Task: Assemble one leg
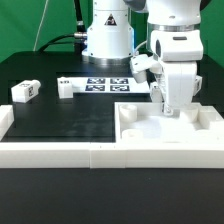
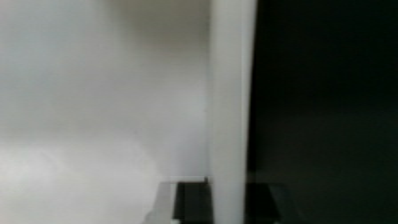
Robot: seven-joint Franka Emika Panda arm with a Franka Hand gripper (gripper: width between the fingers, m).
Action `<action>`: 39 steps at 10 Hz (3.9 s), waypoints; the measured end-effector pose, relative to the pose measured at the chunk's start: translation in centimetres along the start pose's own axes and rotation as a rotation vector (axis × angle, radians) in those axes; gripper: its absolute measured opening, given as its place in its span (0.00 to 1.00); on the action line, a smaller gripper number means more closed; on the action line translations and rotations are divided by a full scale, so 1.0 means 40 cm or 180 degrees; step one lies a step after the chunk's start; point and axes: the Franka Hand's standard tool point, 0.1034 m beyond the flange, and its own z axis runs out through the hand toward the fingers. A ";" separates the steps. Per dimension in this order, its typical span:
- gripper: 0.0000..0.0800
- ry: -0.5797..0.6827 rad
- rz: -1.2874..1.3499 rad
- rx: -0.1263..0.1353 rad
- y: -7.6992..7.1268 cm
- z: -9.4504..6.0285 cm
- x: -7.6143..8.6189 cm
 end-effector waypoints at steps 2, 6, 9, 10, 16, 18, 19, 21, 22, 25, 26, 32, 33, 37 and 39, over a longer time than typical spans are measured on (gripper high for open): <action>0.07 -0.0002 0.0039 0.0000 0.003 -0.001 0.000; 0.34 -0.0002 0.0044 0.0002 0.003 0.000 -0.002; 0.79 -0.0003 0.0045 0.0002 0.003 0.000 -0.003; 0.79 -0.0003 0.0046 0.0002 0.003 0.000 -0.003; 0.81 -0.0014 0.0096 -0.0002 -0.012 -0.016 -0.004; 0.81 -0.0049 0.0278 -0.0026 -0.061 -0.067 -0.001; 0.81 -0.0065 0.0343 -0.0060 -0.083 -0.099 -0.005; 0.81 -0.0087 0.0605 -0.0071 -0.125 -0.126 -0.018; 0.81 -0.0088 0.0614 -0.0067 -0.125 -0.123 -0.018; 0.81 -0.0067 0.1454 -0.0075 -0.127 -0.122 -0.017; 0.81 -0.0014 0.1933 -0.0087 -0.136 -0.118 -0.020; 0.81 0.0147 0.4171 0.0002 -0.171 -0.102 0.002; 0.81 0.0166 0.4499 0.0029 -0.173 -0.102 0.010; 0.81 0.0205 0.5932 0.0155 -0.219 -0.094 0.128; 0.81 0.0222 0.6256 0.0220 -0.224 -0.093 0.140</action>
Offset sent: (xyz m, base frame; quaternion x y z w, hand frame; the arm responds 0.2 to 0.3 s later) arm 0.0000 0.0000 0.0000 0.0000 0.0000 0.0000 1.0000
